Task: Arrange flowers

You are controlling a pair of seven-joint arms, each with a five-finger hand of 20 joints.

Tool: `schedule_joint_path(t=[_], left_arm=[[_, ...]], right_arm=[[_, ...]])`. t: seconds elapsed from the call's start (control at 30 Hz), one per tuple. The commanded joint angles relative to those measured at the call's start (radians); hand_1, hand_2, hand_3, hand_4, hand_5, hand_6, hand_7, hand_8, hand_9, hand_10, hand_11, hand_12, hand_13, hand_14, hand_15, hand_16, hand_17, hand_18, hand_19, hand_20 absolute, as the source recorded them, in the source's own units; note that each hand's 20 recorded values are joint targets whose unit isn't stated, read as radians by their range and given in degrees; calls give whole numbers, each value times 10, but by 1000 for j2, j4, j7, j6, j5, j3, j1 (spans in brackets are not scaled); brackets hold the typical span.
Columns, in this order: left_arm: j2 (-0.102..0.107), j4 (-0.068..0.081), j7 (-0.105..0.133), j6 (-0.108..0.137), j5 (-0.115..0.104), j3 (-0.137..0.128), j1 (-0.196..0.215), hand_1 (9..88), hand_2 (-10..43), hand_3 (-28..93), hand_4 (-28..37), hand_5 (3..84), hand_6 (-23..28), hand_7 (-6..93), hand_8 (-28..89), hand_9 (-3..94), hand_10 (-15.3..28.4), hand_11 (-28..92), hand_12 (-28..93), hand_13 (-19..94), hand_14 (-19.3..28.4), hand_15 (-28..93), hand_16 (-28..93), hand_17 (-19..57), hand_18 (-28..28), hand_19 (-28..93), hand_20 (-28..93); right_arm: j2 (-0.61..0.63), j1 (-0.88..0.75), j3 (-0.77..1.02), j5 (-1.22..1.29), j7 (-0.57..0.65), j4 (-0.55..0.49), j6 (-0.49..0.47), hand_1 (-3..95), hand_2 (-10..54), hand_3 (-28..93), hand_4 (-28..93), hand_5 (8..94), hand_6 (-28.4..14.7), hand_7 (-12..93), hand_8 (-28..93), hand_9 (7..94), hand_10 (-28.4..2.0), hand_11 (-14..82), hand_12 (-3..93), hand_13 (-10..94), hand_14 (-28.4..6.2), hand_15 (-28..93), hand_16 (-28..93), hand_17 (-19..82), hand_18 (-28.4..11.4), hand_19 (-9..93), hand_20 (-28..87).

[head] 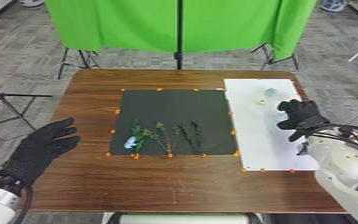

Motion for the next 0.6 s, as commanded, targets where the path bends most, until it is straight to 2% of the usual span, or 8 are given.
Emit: schedule_joint_path(t=[0.03,0.1,0.13,0.17,0.37,0.47,0.53,0.6], left_arm=[[-4,2,-10,-5,7,3,4,253,14,753,-283,302,52,288,-147,237,135,370,134,185,161,551,-64,-96,229,550,91],[0,2,-6,-2,4,3,7,253,15,752,-283,302,51,288,-147,237,135,370,134,185,160,551,-64,-96,229,550,91],[2,1,-7,-1,5,1,7,253,14,753,-283,303,52,287,-148,237,135,370,134,185,160,551,-64,-96,229,550,91],[4,1,-8,-1,5,-2,6,253,14,753,-283,303,52,287,-148,237,135,370,134,185,160,551,-64,-96,229,550,91],[20,-5,-5,1,5,-17,6,252,15,753,-283,303,51,288,-147,238,136,369,134,186,161,550,-64,-96,230,550,91],[26,-6,-8,4,3,-24,7,252,14,754,-283,303,51,288,-147,238,136,369,135,186,161,550,-64,-96,230,550,91],[42,0,-10,8,-2,-17,-3,253,14,753,-283,304,52,288,-148,238,135,368,135,186,161,551,-63,-96,230,550,91],[49,6,-15,4,-3,-10,-15,252,14,753,-283,303,52,288,-147,238,135,369,135,186,161,551,-64,-96,230,551,91]], right_arm=[[-24,71,-59,3,-12,68,87,359,-95,878,-282,436,-23,406,-231,464,-114,433,212,591,-41,511,204,292,-149,748,334],[-25,72,-63,14,-38,72,122,455,-95,830,-282,513,-13,515,-157,621,-64,334,354,703,-5,427,332,337,-150,768,354],[-28,75,-65,9,-40,69,123,496,-94,821,-282,588,-4,546,-125,731,-48,279,415,766,-2,407,370,365,-153,785,371],[-28,78,-68,3,-50,68,128,517,-94,819,-282,636,0,553,-114,787,-38,254,440,802,-1,404,384,383,-157,799,383],[-66,168,-126,25,-96,40,178,520,-95,846,-283,700,-4,530,-129,840,-36,223,456,838,1,399,406,410,-161,818,402],[-120,340,-261,32,-146,46,211,520,-95,848,-283,703,-5,527,-130,844,-37,218,456,840,0,399,410,411,-162,819,404],[-176,458,-354,42,-182,59,234,520,-95,848,-283,702,-5,528,-127,845,-37,216,458,841,1,398,411,411,-162,820,405],[-261,578,-451,50,-209,94,250,520,-95,848,-283,702,-4,528,-127,845,-36,214,460,841,1,397,412,411,-163,820,406]])
